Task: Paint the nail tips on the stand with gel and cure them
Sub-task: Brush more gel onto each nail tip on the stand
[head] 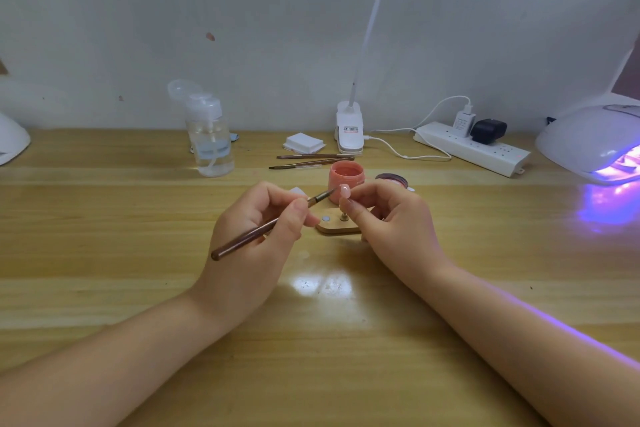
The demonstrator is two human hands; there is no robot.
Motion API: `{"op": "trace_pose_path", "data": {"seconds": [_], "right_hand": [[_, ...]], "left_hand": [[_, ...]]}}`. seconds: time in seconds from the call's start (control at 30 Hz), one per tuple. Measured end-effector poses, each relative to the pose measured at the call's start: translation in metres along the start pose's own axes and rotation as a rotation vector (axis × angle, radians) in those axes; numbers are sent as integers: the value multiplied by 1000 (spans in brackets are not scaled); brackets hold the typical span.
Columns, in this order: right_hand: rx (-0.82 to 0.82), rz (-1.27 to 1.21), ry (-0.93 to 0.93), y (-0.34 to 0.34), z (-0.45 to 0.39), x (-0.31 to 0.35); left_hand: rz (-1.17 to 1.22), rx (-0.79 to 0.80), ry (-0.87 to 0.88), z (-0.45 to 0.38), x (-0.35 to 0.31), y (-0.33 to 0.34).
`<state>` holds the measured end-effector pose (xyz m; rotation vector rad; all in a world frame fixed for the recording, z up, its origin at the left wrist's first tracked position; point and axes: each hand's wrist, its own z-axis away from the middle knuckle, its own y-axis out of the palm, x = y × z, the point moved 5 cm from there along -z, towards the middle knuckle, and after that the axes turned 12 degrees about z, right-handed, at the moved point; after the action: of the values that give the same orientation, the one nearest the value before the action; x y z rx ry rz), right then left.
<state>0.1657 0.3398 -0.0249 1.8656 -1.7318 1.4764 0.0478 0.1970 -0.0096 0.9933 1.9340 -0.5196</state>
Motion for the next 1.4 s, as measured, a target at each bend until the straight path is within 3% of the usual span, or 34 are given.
{"op": "trace_pose_path", "data": {"seconds": [0.13,0.37,0.6,0.8,1.4], "right_hand": [[3,-2,2,0,0,0],[9,-29,11,0,1,2],[22,-14,14,0,0,1],[7,18,4,-1,1,2],[11,24,17,-2,0,0]], "left_hand": [[32,67,39,3,-3,1],[7,-19,24,-2,0,-2],[65,50,13,1,2,-1],[48,-6,23,-1,0,-4],[9,55,0,2,2,0]]}}
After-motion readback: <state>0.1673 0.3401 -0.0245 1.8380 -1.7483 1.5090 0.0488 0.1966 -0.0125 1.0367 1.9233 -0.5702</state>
